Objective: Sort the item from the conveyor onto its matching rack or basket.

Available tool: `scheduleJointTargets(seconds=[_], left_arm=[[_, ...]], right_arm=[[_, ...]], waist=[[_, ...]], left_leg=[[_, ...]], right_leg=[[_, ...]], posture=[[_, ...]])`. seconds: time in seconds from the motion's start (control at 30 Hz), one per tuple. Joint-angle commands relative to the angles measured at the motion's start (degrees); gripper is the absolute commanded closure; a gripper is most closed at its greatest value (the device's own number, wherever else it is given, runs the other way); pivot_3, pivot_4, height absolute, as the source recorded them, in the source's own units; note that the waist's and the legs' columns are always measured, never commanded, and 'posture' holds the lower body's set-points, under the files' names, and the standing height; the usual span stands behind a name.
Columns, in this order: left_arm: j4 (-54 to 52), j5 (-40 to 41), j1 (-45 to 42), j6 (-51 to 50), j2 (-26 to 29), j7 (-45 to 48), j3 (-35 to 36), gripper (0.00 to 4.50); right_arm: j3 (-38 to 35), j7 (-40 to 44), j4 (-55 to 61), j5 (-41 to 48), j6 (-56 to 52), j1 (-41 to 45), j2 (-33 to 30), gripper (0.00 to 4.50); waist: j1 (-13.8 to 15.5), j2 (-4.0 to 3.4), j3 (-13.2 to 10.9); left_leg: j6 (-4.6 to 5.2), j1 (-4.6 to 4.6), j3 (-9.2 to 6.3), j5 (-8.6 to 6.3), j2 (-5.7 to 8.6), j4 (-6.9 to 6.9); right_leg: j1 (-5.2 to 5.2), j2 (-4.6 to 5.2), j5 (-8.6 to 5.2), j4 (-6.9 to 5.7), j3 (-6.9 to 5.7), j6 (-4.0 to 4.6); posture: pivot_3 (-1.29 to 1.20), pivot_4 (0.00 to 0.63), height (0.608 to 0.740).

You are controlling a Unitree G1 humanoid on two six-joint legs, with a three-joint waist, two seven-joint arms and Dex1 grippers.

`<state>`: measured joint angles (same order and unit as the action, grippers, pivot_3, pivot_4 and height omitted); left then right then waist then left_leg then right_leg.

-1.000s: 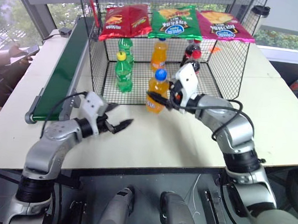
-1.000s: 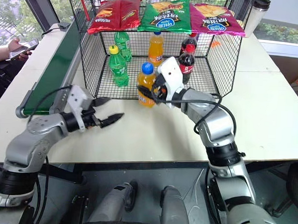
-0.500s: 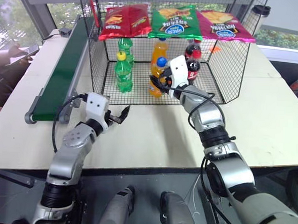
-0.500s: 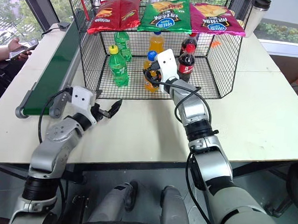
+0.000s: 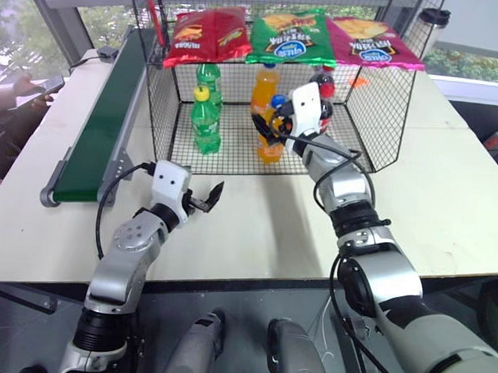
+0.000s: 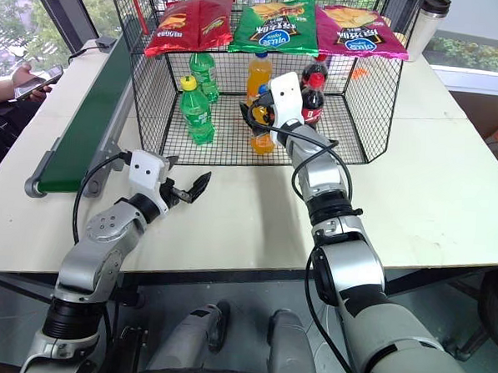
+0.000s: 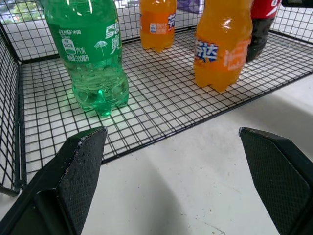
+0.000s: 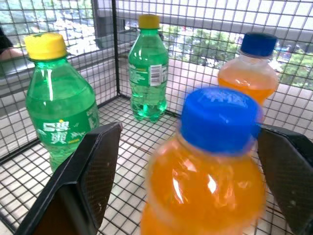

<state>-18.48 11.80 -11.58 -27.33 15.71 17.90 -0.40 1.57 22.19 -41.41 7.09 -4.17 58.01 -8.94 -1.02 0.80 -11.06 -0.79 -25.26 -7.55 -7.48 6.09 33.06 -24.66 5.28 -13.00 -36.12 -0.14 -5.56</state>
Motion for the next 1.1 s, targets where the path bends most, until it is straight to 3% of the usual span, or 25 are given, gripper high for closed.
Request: scheduleJointTargets(seconds=[0.03, 0.43, 0.6, 0.83, 1.1], left_arm=[[-1.56, 0.42, -0.83, 0.36, 0.55, 1.13, -0.16, 0.0], [-2.95, 4.66, -0.17, -2.21, 2.76, 7.3, 0.04, 0.0], [-3.45, 7.15, 0.36, -4.51, 5.29, 10.8, 0.23, 0.0], [-3.16, 8.3, 0.99, -4.94, 8.26, 14.3, -0.43, 0.0], [-2.53, 8.65, 1.4, -3.6, 8.67, 15.55, -0.87, 0.0]], right_arm=[[-0.06, 1.99, 6.66, -0.03, -1.52, -0.16, -1.16, 0.09], [4.35, 14.06, 31.38, -1.27, -18.51, -10.46, -14.98, 0.09], [5.82, 25.48, 45.11, 5.88, -26.96, -19.06, -20.69, 0.09], [7.99, 30.77, 56.72, 11.92, -31.69, -28.59, -21.39, 0.09], [8.64, 29.26, 56.42, 11.92, -32.59, -30.7, -21.59, 0.09]], waist=[[0.01, 0.0, 0.0], [0.07, -0.01, 0.01], [0.29, 0.0, 0.01], [0.29, 0.01, 0.01], [0.35, 0.01, 0.01]], left_leg=[[0.0, 0.0, 0.0, 0.0, 0.0, 0.0], [-0.05, 0.0, 0.02, -0.03, -0.01, 0.01], [-0.04, -0.01, 0.01, -0.04, -0.01, 0.01], [-0.1, -0.01, 0.0, -0.09, -0.01, 0.04], [-0.11, -0.02, 0.01, -0.09, 0.0, 0.06]], right_leg=[[0.0, 0.0, 0.0, 0.0, 0.0, 0.0], [0.01, 0.05, -0.11, 0.01, 0.01, 0.19], [0.03, 0.1, -0.13, 0.04, 0.0, 0.18], [0.07, 0.25, -0.16, 0.05, -0.01, 0.2], [0.09, 0.29, -0.17, 0.1, -0.01, 0.2]], posture=[[0.0, 0.15, 0.739], [0.0, 0.15, 0.739], [0.0, 0.15, 0.739], [0.0, 0.15, 0.739], [0.0, 0.15, 0.739]])
